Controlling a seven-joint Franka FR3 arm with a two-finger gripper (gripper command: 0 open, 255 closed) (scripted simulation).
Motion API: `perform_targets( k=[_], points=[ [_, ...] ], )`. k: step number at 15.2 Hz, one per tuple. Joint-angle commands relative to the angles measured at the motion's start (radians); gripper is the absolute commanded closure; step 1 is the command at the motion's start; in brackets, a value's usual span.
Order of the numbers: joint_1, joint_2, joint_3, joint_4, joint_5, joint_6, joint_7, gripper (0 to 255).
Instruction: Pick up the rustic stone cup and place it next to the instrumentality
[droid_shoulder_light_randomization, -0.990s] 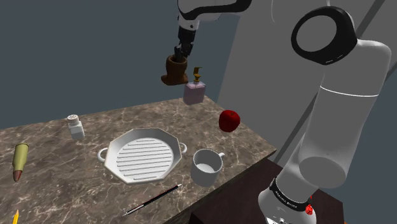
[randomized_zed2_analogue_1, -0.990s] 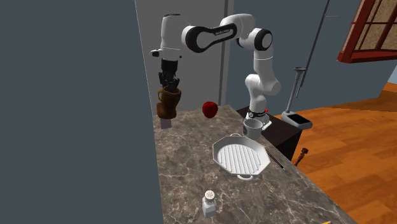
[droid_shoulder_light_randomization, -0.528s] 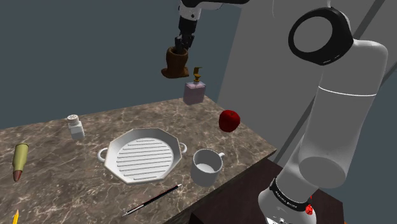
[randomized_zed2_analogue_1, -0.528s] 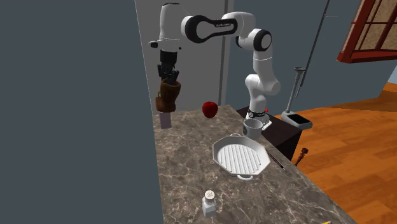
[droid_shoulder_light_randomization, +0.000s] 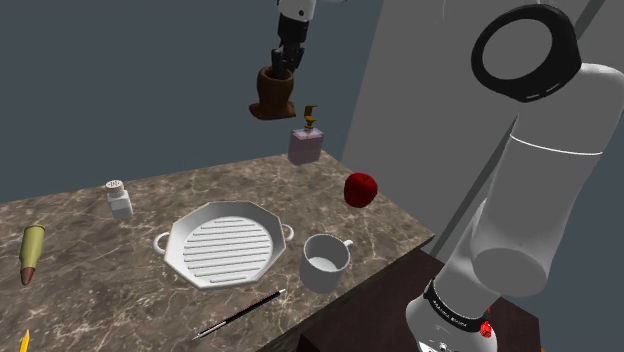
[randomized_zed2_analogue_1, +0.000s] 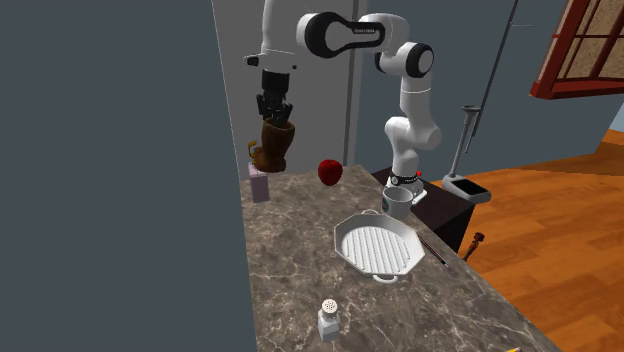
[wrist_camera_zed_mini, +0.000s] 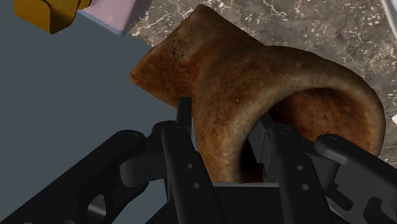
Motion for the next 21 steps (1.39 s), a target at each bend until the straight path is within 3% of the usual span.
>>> perform_targets(
  k=[1,11,21],
  points=[
    [0.027,-0.044,0.016,-0.054,-0.013,0.011,0.044,255],
    [0.145,-0.21,0.119,-0.256,-0.054,0.032,0.27,255],
    [0.251,-0.274,0.247,-0.323,-0.067,0.013,0.505,255]
  ],
)
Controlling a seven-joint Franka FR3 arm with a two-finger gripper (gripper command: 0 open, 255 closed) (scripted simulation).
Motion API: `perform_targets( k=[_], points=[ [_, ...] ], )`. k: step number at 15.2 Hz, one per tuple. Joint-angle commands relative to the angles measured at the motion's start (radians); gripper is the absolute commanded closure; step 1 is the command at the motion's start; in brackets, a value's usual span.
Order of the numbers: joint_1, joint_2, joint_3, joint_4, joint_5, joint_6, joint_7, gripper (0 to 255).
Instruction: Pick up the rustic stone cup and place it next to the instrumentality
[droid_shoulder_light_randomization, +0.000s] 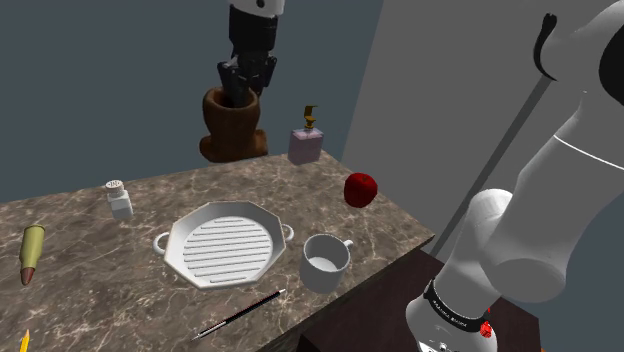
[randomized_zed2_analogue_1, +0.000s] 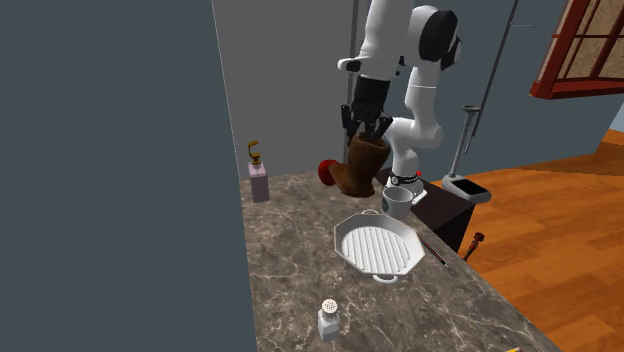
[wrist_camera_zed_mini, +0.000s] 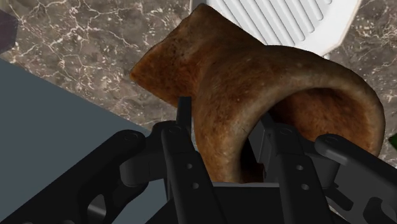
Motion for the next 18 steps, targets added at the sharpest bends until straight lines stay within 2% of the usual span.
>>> perform_targets(
  k=[1,10,18],
  points=[
    [0.022,0.0,0.028,0.009,-0.002,-0.012,0.051,255],
    [0.12,0.041,0.152,0.064,-0.021,-0.053,0.272,255],
    [0.222,0.157,0.258,0.203,-0.071,-0.112,0.476,255]
  ],
)
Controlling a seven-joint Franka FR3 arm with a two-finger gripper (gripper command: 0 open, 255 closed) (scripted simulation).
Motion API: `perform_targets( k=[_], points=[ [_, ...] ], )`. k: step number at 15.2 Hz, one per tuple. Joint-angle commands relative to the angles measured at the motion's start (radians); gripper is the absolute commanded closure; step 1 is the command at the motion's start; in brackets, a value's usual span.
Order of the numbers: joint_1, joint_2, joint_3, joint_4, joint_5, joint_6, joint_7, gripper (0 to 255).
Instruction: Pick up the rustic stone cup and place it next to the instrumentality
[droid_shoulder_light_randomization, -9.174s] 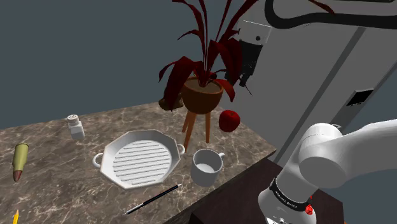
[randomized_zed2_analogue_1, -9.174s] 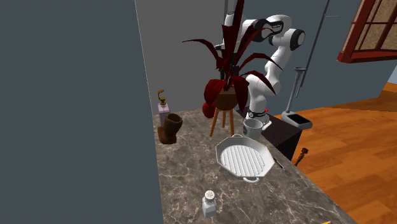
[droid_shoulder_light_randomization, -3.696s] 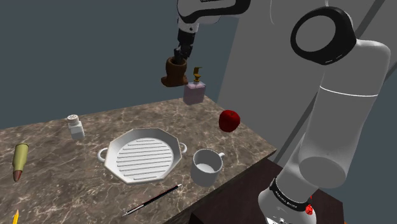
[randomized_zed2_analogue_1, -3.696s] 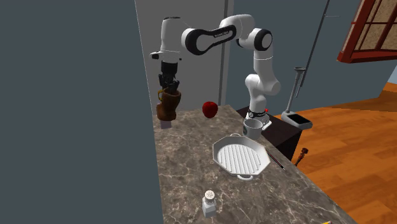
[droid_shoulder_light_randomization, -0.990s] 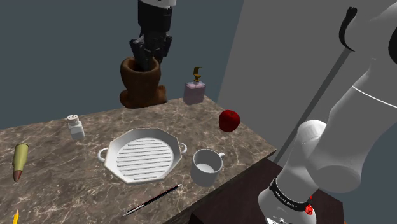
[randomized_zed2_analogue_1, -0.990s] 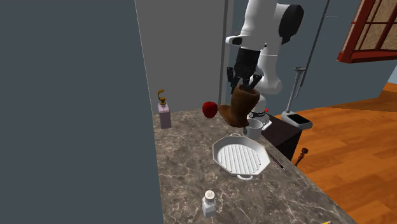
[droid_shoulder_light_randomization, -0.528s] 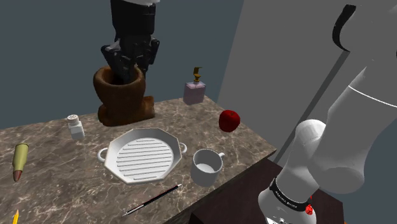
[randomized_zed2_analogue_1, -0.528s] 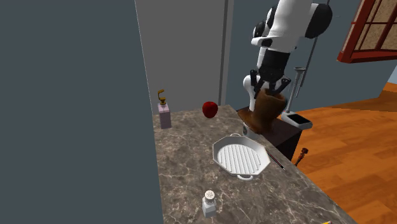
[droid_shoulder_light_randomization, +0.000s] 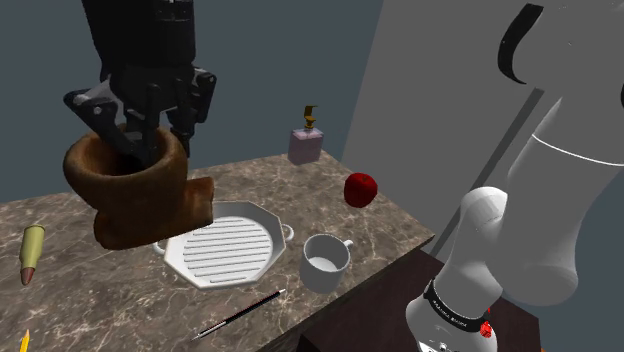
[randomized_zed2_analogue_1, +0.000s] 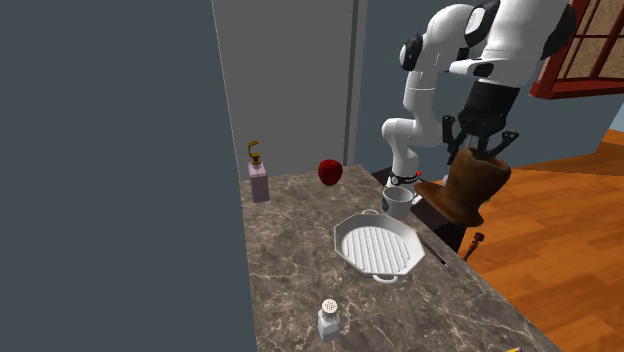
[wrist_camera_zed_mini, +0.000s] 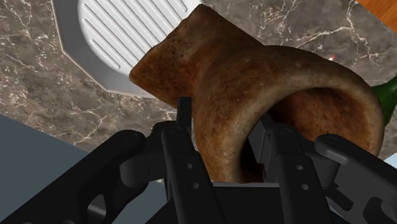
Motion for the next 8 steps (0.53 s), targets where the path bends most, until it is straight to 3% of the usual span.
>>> perform_targets(
  k=[1,5,8],
  points=[
    [0.03,0.037,0.026,0.043,-0.018,-0.016,0.056,255],
    [0.096,0.127,0.068,0.152,-0.063,-0.06,0.153,255],
    [0.091,0.114,0.066,0.096,-0.057,-0.015,0.156,255]
  ],
)
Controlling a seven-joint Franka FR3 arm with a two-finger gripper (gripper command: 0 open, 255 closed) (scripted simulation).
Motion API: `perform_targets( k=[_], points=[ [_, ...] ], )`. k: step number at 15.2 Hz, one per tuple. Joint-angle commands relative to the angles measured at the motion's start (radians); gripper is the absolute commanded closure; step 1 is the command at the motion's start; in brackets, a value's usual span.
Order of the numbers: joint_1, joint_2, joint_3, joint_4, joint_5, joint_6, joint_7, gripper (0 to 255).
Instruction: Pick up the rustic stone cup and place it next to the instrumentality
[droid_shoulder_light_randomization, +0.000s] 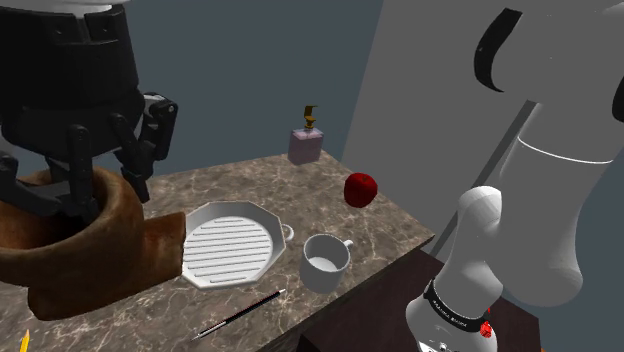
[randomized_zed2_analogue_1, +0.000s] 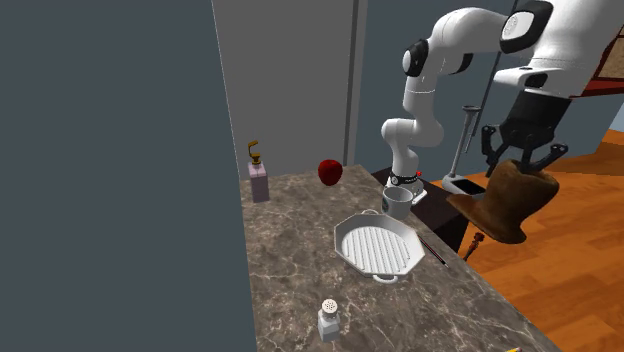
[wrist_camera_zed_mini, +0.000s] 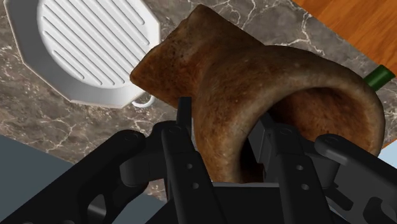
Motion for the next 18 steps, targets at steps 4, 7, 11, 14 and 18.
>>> perform_targets(
  k=[4,7,11,14,18],
  points=[
    [-0.004,-0.008,-0.002,-0.075,0.002,0.068,0.01,255],
    [-0.008,-0.014,-0.003,-0.122,0.004,0.11,0.014,255],
    [-0.011,-0.018,-0.005,-0.18,0.004,0.165,0.021,255],
    [-0.012,-0.018,-0.006,-0.221,0.002,0.205,0.026,255],
    [-0.014,-0.015,-0.007,-0.27,-0.003,0.256,0.035,255]
  ],
)
